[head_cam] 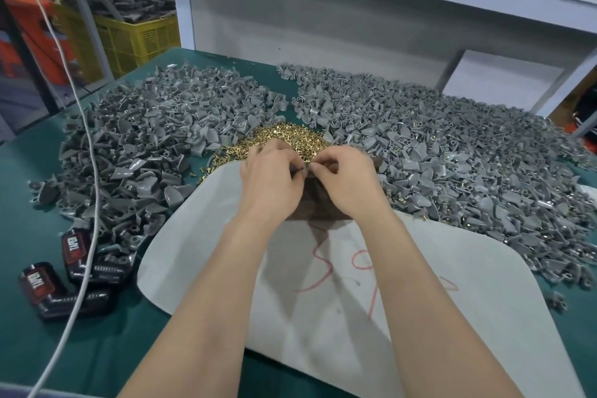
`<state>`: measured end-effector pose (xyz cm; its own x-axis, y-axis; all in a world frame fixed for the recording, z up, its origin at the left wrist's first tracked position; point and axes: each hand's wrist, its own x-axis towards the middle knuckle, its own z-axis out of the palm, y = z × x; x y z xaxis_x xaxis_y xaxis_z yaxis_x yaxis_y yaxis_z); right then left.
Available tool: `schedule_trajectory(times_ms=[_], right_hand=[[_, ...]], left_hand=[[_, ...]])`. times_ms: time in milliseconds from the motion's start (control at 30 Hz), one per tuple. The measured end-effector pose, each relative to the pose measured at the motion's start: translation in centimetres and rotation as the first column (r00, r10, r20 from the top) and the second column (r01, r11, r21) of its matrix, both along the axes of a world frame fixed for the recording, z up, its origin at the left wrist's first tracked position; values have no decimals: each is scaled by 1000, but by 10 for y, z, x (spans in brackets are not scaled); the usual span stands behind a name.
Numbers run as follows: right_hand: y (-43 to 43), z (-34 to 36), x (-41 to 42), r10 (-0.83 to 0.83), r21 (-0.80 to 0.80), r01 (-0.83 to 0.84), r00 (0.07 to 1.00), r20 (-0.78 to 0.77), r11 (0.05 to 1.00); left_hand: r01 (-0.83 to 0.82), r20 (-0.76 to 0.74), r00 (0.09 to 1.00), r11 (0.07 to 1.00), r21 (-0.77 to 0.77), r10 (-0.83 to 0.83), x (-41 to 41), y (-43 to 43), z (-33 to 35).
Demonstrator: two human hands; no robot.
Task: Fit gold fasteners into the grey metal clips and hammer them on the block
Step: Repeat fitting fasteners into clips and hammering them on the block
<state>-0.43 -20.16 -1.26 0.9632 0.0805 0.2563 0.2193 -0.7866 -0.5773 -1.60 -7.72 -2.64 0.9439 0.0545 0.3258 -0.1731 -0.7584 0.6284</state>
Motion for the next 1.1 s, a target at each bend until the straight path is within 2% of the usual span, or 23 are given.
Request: schedule_trajectory(times_ms=[133, 367, 600, 800, 900, 967, 1000, 1033, 1100], right_hand=[[2, -1, 1, -18, -72, 22, 998, 54, 997], [5, 5, 1, -58, -47, 57, 998, -32, 997], [10, -4, -3, -76, -102, 85, 993, 87, 991], [12, -3, -2, -59, -163, 76, 992, 107, 984], [4, 2, -5, -51, -103, 58, 997, 64, 993], [-15, 5, -8, -165, -24, 166, 985, 43, 986], [-29, 6, -11, -256, -50, 257, 966, 14, 965], [-42, 5, -14, -346, -154, 336, 937, -45, 929], [-58, 1, -21, -450, -404, 338, 865, -223, 850]], left_hand=[[-4, 2, 1000, 1000, 10, 4, 1, 0, -1], [10, 8, 1000, 1000, 19, -10, 2, 0, -2], [-12, 10, 1000, 1000, 9, 12, 1, -2, -2], [-1, 22, 1000, 1000, 30, 0, 3, -2, -3], [1, 14, 1000, 1000, -5, 0, 2, -2, -2], [-1, 9, 1000, 1000, -24, 2, 1, -1, -2], [0, 3, 1000, 999, -32, 0, 1, -1, -2], [3, -6, 1000, 999, -40, -3, 0, -1, -2], [10, -21, 1000, 998, -58, -12, 0, -1, -1]])
